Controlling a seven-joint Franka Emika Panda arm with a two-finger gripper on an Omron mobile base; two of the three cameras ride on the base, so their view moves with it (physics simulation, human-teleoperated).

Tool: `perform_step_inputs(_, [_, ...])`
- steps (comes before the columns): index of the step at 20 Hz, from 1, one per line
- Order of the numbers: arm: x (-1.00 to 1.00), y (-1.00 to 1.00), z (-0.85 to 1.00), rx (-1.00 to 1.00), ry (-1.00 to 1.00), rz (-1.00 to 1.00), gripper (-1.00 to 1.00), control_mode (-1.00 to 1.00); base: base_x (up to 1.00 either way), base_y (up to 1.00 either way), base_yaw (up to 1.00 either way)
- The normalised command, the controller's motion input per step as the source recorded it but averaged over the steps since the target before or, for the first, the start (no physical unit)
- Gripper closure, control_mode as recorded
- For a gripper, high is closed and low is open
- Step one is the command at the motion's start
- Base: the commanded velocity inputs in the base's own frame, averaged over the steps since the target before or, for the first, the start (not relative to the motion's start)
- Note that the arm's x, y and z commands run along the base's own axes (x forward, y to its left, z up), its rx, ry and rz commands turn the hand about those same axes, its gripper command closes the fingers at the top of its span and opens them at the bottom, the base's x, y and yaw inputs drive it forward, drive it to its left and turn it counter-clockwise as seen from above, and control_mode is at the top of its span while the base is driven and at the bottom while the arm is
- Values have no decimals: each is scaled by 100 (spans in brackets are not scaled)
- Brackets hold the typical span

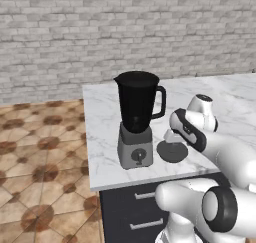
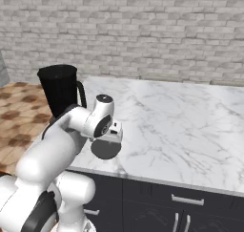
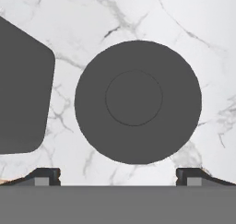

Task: Close the lid blender by securely placing the lid on top.

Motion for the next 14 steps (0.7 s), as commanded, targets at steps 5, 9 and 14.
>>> perform_step_inputs(5, [0, -4, -28, -4, -4, 26, -100, -100, 0, 0, 0])
perform_step_inputs(9, [0, 0, -22, -10, -5, 18, -100, -100, 0, 0, 0])
perform_step_inputs(14, [5, 0, -10, -12, 0, 5, -100, -100, 0, 0, 0])
